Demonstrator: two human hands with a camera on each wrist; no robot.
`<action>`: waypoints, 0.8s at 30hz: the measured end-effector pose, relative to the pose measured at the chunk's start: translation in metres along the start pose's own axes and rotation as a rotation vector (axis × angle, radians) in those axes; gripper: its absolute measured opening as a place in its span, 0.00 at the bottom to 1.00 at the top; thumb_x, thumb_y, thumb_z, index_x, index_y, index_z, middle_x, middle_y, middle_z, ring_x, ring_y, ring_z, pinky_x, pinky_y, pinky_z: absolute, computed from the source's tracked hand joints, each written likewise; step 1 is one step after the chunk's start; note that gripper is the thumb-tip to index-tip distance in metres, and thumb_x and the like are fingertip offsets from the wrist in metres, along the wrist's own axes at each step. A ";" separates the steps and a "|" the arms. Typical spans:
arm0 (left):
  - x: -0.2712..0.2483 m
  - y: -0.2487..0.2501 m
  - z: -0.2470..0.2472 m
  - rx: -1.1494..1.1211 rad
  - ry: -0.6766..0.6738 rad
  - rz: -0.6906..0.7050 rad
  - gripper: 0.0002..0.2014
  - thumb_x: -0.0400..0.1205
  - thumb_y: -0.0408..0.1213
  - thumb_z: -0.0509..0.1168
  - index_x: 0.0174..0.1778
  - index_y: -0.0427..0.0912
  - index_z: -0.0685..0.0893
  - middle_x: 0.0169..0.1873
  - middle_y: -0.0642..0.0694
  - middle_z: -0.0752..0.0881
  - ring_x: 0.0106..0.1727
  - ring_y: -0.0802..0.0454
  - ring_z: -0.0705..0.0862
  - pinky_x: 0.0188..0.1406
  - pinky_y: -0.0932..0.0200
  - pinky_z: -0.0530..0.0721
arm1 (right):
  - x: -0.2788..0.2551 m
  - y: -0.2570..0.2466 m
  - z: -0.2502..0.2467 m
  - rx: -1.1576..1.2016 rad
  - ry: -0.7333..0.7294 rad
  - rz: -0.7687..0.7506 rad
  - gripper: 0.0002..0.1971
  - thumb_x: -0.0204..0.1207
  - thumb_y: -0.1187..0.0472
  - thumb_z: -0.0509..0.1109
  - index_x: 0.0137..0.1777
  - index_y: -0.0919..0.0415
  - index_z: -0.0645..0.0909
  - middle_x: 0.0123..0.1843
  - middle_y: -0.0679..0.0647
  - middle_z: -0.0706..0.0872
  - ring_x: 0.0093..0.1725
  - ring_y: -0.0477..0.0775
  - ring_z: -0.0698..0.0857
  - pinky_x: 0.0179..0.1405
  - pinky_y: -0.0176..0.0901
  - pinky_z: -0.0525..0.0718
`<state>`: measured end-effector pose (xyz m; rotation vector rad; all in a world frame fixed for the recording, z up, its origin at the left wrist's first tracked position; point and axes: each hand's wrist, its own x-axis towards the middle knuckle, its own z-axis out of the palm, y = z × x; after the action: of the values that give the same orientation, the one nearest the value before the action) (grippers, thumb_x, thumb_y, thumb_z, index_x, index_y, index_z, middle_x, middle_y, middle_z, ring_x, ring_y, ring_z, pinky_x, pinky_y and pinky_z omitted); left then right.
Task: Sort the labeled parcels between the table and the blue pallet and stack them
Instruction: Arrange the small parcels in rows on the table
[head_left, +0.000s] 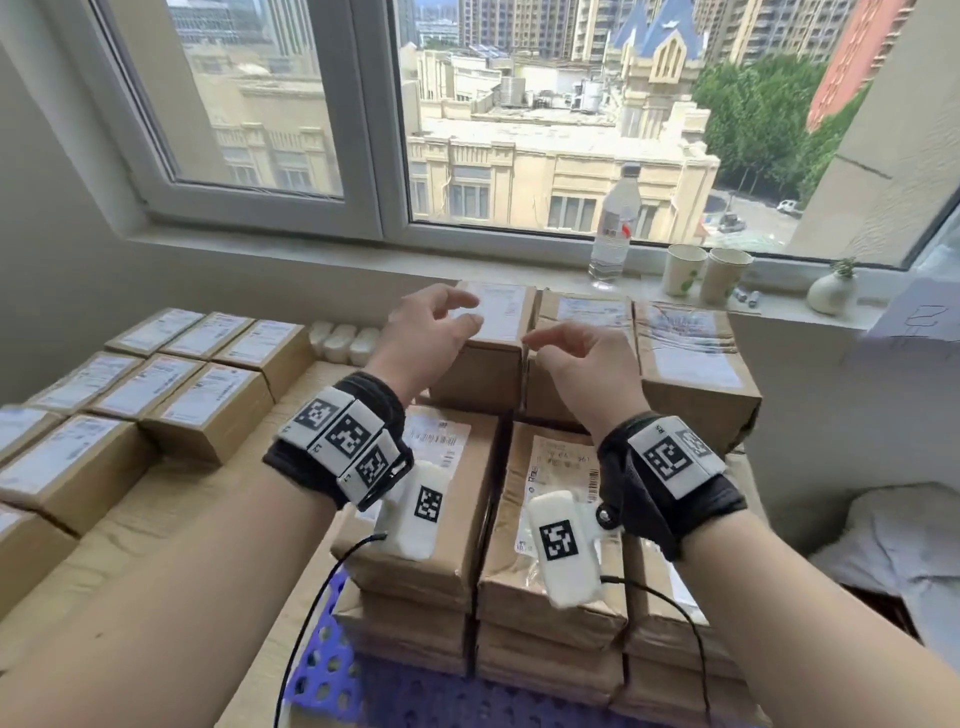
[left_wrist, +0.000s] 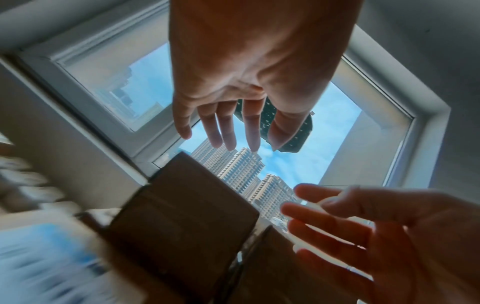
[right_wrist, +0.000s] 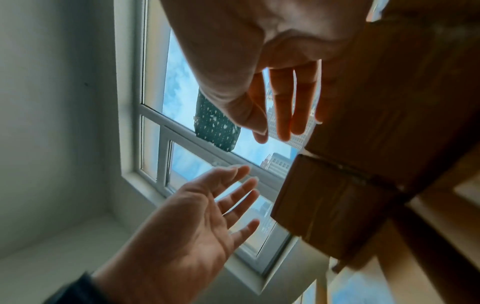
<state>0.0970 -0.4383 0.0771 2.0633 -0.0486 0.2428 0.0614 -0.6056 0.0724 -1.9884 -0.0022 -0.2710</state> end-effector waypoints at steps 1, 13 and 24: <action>-0.008 -0.004 -0.005 -0.008 0.015 -0.013 0.09 0.80 0.42 0.68 0.55 0.52 0.87 0.55 0.51 0.86 0.61 0.53 0.81 0.64 0.48 0.81 | -0.004 -0.001 0.006 0.012 -0.026 -0.016 0.12 0.74 0.64 0.68 0.40 0.46 0.88 0.46 0.41 0.89 0.52 0.40 0.85 0.57 0.35 0.79; -0.102 -0.081 -0.110 0.129 0.206 -0.232 0.08 0.79 0.38 0.68 0.52 0.49 0.87 0.52 0.51 0.87 0.58 0.52 0.83 0.63 0.46 0.82 | -0.052 -0.040 0.112 0.159 -0.299 -0.103 0.12 0.72 0.66 0.68 0.38 0.48 0.89 0.43 0.44 0.90 0.48 0.41 0.86 0.52 0.39 0.83; -0.141 -0.198 -0.245 0.020 0.280 -0.390 0.06 0.81 0.37 0.67 0.51 0.47 0.87 0.50 0.51 0.87 0.55 0.54 0.82 0.51 0.61 0.77 | -0.101 -0.078 0.265 0.089 -0.415 0.006 0.13 0.73 0.66 0.67 0.38 0.47 0.88 0.45 0.45 0.89 0.50 0.44 0.85 0.53 0.40 0.82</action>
<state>-0.0513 -0.1382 -0.0072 1.9928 0.5231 0.2865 0.0038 -0.3222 0.0183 -1.9225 -0.2689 0.1463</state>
